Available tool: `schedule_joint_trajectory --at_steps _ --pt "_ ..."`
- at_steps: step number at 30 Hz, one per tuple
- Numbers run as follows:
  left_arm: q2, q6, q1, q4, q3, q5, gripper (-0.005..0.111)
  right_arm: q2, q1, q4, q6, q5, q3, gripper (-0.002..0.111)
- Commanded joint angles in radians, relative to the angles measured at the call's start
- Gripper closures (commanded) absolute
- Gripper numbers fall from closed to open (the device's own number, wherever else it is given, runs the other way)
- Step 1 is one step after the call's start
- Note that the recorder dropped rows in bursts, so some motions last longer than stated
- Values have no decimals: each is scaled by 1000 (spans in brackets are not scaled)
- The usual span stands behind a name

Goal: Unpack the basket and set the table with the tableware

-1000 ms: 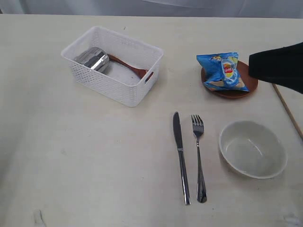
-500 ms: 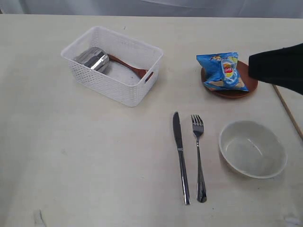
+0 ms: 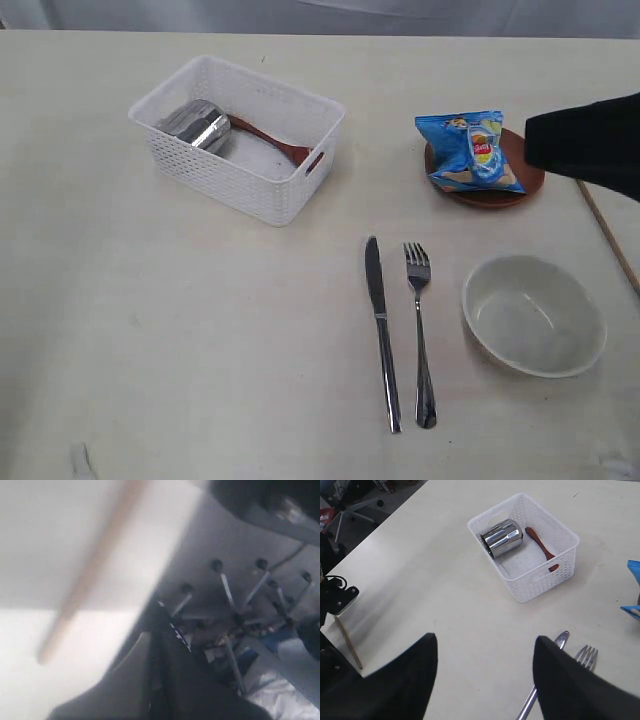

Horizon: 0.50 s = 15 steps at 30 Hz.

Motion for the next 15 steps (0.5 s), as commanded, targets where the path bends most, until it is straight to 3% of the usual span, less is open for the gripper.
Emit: schedule_joint_trajectory --at_steps 1,4,9,15 --pt "5 -112 5 -8 23 -206 87 -5 3 7 -18 -7 -5 54" --pt "31 -162 5 10 26 -245 77 -5 3 7 -18 -7 -5 54" --pt "59 -174 5 73 26 -142 82 -5 3 7 -22 -7 -5 54" --pt "69 -177 5 60 42 -370 80 -5 3 7 -24 -7 -5 54"
